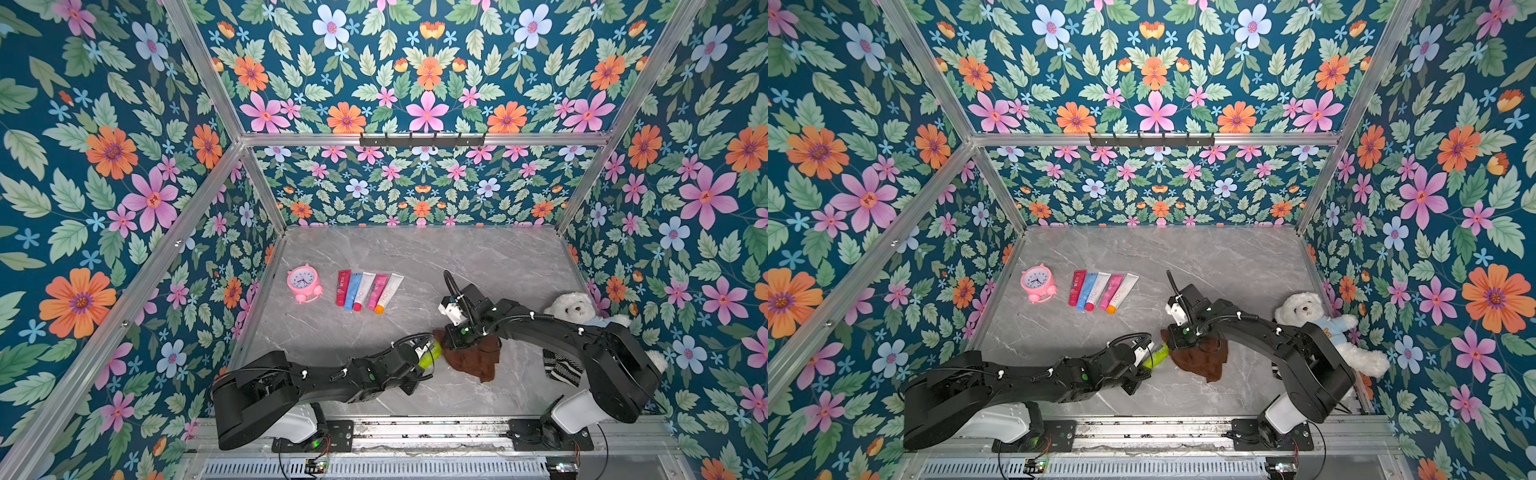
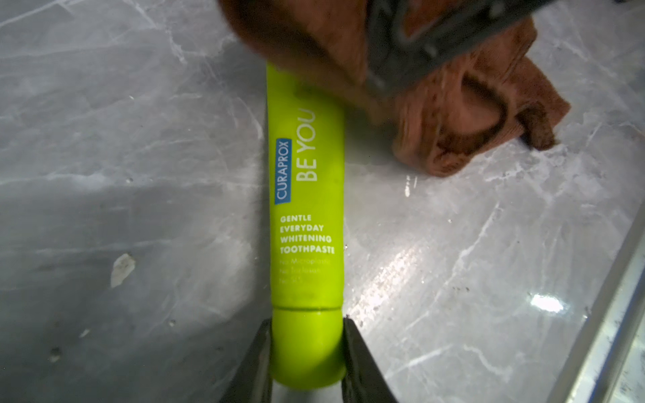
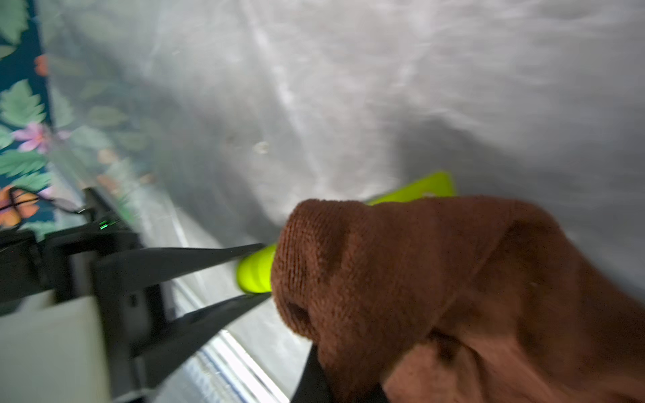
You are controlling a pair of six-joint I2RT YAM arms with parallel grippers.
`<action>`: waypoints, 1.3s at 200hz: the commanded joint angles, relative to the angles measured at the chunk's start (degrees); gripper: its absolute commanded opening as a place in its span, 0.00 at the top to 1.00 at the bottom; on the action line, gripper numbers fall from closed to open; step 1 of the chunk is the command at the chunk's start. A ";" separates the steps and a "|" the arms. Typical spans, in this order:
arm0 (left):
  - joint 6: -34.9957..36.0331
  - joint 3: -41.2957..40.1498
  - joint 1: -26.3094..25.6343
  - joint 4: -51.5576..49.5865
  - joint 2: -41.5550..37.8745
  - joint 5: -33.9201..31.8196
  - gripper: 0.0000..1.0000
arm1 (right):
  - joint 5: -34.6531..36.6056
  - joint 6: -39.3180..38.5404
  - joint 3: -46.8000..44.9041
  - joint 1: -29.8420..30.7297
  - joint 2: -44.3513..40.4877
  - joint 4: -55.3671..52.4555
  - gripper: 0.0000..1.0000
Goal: Wipe the surface of the toothpaste tube
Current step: Wipe the dirt from the toothpaste tube.
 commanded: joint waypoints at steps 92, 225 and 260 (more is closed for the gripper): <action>-0.69 -0.30 0.03 0.51 -0.91 -0.59 1.00 | 4.01 -1.31 -2.06 -4.18 6.52 -2.06 1.00; -0.67 0.22 -0.01 0.42 -0.24 -0.53 1.00 | -7.54 1.73 0.83 2.44 4.11 1.86 1.00; -0.67 0.40 0.02 0.30 0.24 -0.44 1.00 | -7.86 1.33 0.59 2.64 10.32 3.74 1.00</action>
